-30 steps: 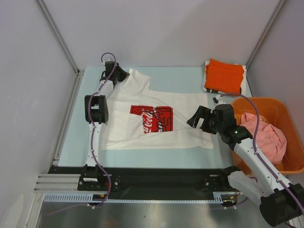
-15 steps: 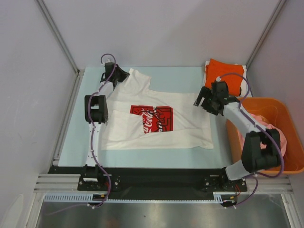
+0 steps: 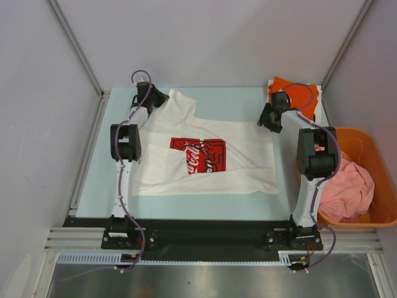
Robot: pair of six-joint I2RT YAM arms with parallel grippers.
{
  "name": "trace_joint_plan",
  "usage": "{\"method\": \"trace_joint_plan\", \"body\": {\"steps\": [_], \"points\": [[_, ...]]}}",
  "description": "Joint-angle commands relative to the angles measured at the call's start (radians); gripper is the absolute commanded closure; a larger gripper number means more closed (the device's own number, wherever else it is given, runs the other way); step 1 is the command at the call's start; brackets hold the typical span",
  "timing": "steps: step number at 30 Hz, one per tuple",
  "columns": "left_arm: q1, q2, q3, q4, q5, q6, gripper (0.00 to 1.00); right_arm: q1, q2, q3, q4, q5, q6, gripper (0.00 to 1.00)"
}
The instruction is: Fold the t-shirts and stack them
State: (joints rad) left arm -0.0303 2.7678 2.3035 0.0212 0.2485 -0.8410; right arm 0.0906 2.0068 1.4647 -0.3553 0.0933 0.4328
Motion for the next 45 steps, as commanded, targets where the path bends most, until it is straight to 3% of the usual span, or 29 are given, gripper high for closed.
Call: {"method": "trace_joint_plan", "body": {"steps": [1, 6, 22, 25, 26, 29, 34, 36, 45], "points": [[0.004, -0.037, -0.006, -0.038, -0.005, 0.01, 1.0, -0.011, 0.069, 0.077, 0.055, 0.029, -0.032, 0.38], [0.003, -0.03, 0.011, -0.049, -0.005, 0.014, 1.0, -0.018, 0.132, 0.082, 0.119, 0.04, -0.058, 0.43], [0.001, -0.022, 0.028, -0.058, -0.002, 0.017, 1.0, -0.029, 0.194, 0.181, 0.075, 0.06, -0.089, 0.47], [0.001, -0.022, 0.03, -0.06, -0.003, 0.017, 1.0, -0.028, 0.208, 0.209, 0.061, 0.042, -0.106, 0.55], [0.001, -0.023, 0.031, -0.06, -0.002, 0.017, 1.0, -0.023, 0.216, 0.215, 0.055, 0.033, -0.112, 0.69], [0.001, -0.022, 0.03, -0.06, -0.003, 0.017, 1.0, -0.017, 0.227, 0.23, 0.038, 0.029, -0.126, 0.81], [0.001, -0.023, 0.03, -0.061, -0.005, 0.017, 1.0, -0.017, 0.221, 0.223, 0.035, 0.029, -0.124, 0.9], [0.001, -0.02, 0.039, -0.067, -0.008, 0.014, 1.0, -0.015, 0.219, 0.221, 0.033, 0.036, -0.124, 1.0], [-0.011, -0.132, -0.07, -0.105, -0.072, 0.057, 1.0, 0.041, 0.103, 0.145, 0.026, 0.023, -0.097, 1.0]]}}
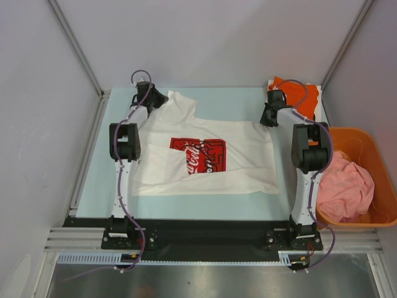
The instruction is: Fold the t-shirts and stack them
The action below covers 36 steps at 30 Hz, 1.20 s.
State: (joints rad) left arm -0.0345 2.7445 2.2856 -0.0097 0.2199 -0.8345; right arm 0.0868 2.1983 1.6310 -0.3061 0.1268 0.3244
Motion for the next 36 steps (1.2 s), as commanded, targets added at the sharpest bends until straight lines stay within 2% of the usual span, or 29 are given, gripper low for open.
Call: {"method": "trace_joint_plan", "body": {"steps": [1, 2, 5, 9, 15, 19, 25, 33, 36], "points": [[-0.013, -0.141, -0.078, -0.082, -0.054, 0.064, 1.0, 0.06, -0.125, -0.045, -0.021, -0.009, 0.008, 1.0], [-0.015, -0.228, -0.157, -0.075, -0.071, 0.077, 1.0, 0.065, -0.141, -0.051, -0.021, -0.006, 0.008, 1.0], [-0.016, -0.348, -0.297, -0.032, -0.105, 0.089, 1.0, 0.08, -0.207, -0.075, -0.028, 0.007, 0.01, 1.0], [-0.021, -0.482, -0.351, -0.07, -0.096, 0.13, 1.0, 0.083, -0.279, -0.115, -0.041, 0.011, 0.008, 1.0], [-0.022, -0.655, -0.532, -0.082, -0.071, 0.186, 1.0, 0.083, -0.4, -0.226, -0.044, 0.005, -0.002, 1.0], [-0.022, -0.871, -0.78, -0.049, -0.086, 0.216, 1.0, 0.071, -0.501, -0.35, -0.021, 0.016, 0.001, 1.0], [-0.022, -1.111, -1.073, -0.019, -0.12, 0.256, 1.0, 0.021, -0.638, -0.517, 0.012, -0.015, 0.021, 1.0], [-0.022, -1.478, -1.366, -0.015, -0.191, 0.279, 1.0, -0.019, -0.73, -0.632, 0.013, -0.049, 0.019, 1.0], [-0.022, -1.559, -1.457, -0.024, -0.214, 0.29, 1.0, -0.025, -0.753, -0.666, 0.018, -0.065, 0.013, 1.0]]}}
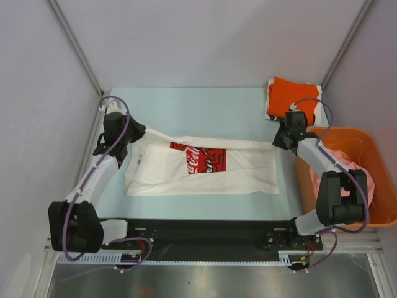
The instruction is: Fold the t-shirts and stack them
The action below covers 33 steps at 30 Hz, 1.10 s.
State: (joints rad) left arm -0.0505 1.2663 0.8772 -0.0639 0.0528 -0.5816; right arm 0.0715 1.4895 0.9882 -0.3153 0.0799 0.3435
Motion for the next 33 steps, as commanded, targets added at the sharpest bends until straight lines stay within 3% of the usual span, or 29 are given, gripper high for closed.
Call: {"method": "trace_joint_plan", "body": {"steps": [1, 11, 16, 17, 18, 19, 21, 22, 24, 33], "points": [[-0.006, -0.126, -0.082, 0.016, -0.051, 0.042, 1.0, -0.012, -0.049, -0.026, 0.024, -0.023, -0.003, 1.0], [-0.006, -0.375, -0.219, -0.123, -0.14, -0.007, 1.0, -0.013, -0.103, -0.089, 0.012, -0.017, 0.041, 1.0], [-0.006, -0.455, -0.259, -0.283, -0.182, -0.087, 0.99, -0.015, -0.136, -0.132, -0.002, -0.009, 0.075, 1.0], [-0.006, -0.487, -0.267, -0.304, -0.208, -0.101, 0.86, -0.018, -0.14, -0.134, -0.01, -0.014, 0.08, 0.97], [-0.006, -0.501, -0.274, -0.339, -0.215, -0.116, 0.75, -0.018, -0.143, -0.132, -0.019, -0.015, 0.083, 0.67], [-0.006, -0.511, -0.285, -0.355, -0.217, -0.135, 0.5, -0.025, -0.149, -0.132, -0.036, -0.009, 0.089, 0.51], [-0.005, -0.542, -0.284, -0.411, -0.251, -0.156, 0.26, -0.036, -0.156, -0.12, -0.048, -0.015, 0.089, 0.27], [-0.005, -0.55, -0.282, -0.424, -0.266, -0.17, 0.07, -0.039, -0.156, -0.112, -0.063, -0.017, 0.089, 0.23], [-0.002, -0.561, -0.288, -0.427, -0.3, -0.169, 0.0, -0.044, -0.166, -0.091, -0.076, -0.022, 0.085, 0.2], [0.018, -0.368, -0.32, -0.312, -0.312, -0.164, 0.0, -0.036, -0.159, -0.068, -0.091, -0.129, 0.098, 0.18]]}}
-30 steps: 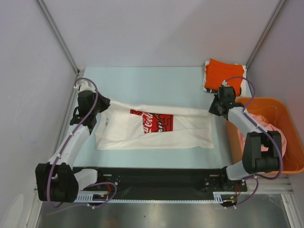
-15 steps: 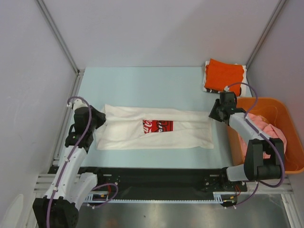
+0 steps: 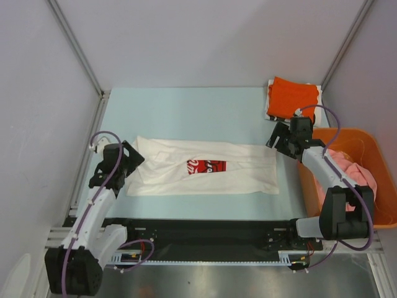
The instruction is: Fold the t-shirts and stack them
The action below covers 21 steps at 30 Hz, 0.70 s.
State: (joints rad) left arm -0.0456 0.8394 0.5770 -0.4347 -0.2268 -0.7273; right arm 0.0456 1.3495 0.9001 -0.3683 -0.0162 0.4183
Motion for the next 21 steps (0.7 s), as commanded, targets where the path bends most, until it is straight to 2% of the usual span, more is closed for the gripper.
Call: {"method": "trace_joint_plan", "body": {"steps": [1, 5, 9, 15, 16, 18, 19, 21], "points": [[0.018, 0.091, -0.017, 0.079, -0.032, -0.018, 0.0, -0.006, -0.029, 0.014, -0.038, -0.04, 0.028, 0.18], [0.041, 0.315, 0.035, 0.157, 0.001, -0.011, 0.03, 0.034, -0.058, -0.006, -0.035, -0.1, 0.028, 0.18], [0.041, 0.507, 0.136, 0.154, 0.015, 0.0, 0.08, 0.06, -0.092, 0.003, -0.078, -0.156, 0.022, 0.17], [0.043, 0.662, 0.182, 0.172, 0.007, -0.024, 0.15, 0.069, -0.191, 0.008, -0.135, -0.189, 0.007, 0.15], [0.043, 0.687, 0.19, 0.177, 0.007, -0.026, 0.19, 0.071, -0.199, 0.011, -0.147, -0.188, 0.005, 0.15], [0.043, 0.714, 0.204, 0.203, 0.017, -0.02, 0.31, 0.071, -0.216, 0.016, -0.156, -0.197, 0.002, 0.14], [0.043, 0.748, 0.211, 0.212, 0.026, -0.018, 0.59, 0.071, -0.219, 0.016, -0.159, -0.199, 0.002, 0.14], [0.071, 0.791, 0.257, 0.223, 0.05, -0.012, 0.92, 0.071, -0.222, 0.01, -0.155, -0.208, 0.004, 0.14]]}}
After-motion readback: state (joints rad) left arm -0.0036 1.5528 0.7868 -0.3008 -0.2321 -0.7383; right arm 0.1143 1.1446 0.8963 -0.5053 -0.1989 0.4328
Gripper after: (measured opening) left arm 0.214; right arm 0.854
